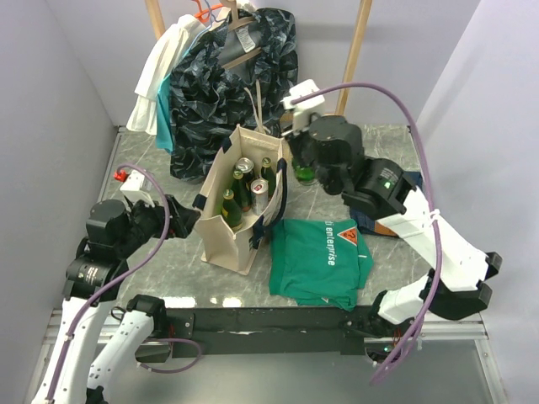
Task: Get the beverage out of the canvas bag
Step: Place the drink at the center of the board, then take out the drink from the canvas bag.
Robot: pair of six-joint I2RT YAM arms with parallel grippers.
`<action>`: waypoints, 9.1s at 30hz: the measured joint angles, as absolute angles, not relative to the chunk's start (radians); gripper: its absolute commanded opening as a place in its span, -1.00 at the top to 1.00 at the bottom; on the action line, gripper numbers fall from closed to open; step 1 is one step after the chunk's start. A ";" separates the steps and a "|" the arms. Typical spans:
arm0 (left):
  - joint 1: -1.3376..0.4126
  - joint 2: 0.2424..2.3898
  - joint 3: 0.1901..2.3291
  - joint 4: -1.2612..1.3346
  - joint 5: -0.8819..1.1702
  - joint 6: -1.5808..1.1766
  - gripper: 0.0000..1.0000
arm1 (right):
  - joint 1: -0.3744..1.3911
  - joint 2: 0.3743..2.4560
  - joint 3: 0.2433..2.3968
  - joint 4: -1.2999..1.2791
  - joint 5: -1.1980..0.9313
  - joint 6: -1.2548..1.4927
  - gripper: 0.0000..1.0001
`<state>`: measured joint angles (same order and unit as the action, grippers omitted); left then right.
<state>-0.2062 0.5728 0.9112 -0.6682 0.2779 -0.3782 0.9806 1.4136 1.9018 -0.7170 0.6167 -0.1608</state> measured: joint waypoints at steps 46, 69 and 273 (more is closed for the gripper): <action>-0.202 0.587 0.767 -0.459 0.023 -0.383 -0.96 | 0.440 1.399 1.512 -0.516 0.383 0.078 1.00; -0.200 0.546 0.767 -0.456 -0.025 -0.391 -0.94 | 0.410 1.503 1.422 -0.370 0.326 0.101 1.00; -0.200 0.757 0.892 -0.612 0.375 -0.341 -0.38 | 0.976 1.476 1.349 -0.435 -0.142 0.127 -0.08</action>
<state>-0.1997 0.7570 0.8925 -0.6125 0.3748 -0.3412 0.9764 1.4761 1.3491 -0.4351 -0.1421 0.1272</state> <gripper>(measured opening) 0.512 0.536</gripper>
